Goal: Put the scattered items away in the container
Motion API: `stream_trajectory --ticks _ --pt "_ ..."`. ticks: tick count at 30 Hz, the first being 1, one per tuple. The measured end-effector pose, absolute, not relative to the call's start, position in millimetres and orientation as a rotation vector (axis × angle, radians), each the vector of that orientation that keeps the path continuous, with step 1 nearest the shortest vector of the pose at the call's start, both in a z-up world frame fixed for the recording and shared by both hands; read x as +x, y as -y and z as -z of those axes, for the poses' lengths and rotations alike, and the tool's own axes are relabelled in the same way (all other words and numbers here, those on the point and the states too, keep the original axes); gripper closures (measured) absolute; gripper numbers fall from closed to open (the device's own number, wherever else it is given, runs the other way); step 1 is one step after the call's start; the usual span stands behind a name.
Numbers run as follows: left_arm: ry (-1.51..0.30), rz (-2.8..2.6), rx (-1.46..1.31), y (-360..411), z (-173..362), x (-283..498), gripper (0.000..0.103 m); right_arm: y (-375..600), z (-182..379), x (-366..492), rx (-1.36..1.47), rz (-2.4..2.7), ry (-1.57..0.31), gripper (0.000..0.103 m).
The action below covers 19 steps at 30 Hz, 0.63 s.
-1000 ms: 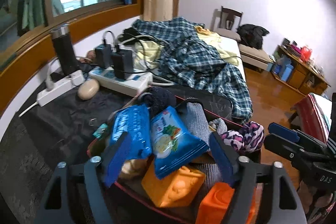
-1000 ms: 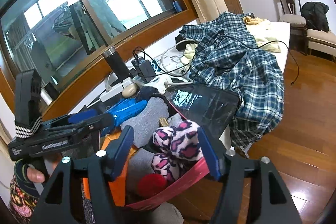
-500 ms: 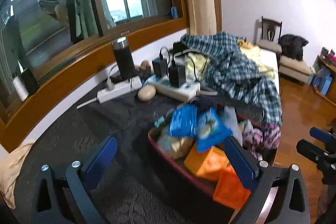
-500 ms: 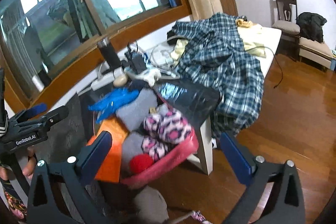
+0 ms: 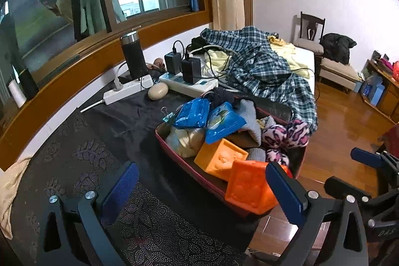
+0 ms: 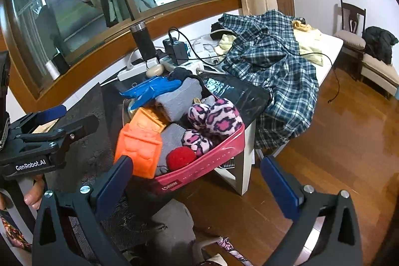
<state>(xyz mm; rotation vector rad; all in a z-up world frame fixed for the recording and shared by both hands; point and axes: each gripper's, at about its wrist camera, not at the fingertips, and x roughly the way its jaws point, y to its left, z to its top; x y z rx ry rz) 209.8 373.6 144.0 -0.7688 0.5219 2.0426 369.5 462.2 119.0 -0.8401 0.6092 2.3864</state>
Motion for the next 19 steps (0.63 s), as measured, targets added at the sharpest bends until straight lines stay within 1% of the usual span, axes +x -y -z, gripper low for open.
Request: stream_trajectory --ticks 7,15,19 --pt "-0.537 -2.026 -0.761 -376.9 -147.3 220.0 0.0 -455.0 -123.5 368.2 -0.839 -2.411 -0.584 0.0" --pt "-0.551 -2.052 -0.767 -382.0 -132.9 223.2 0.0 -461.5 -111.1 366.4 -0.864 -2.399 -0.622 0.0" --pt "-0.586 -2.057 -0.756 -386.5 -125.9 226.2 0.0 -465.9 -103.8 365.4 -0.877 -2.39 -0.647 0.0"
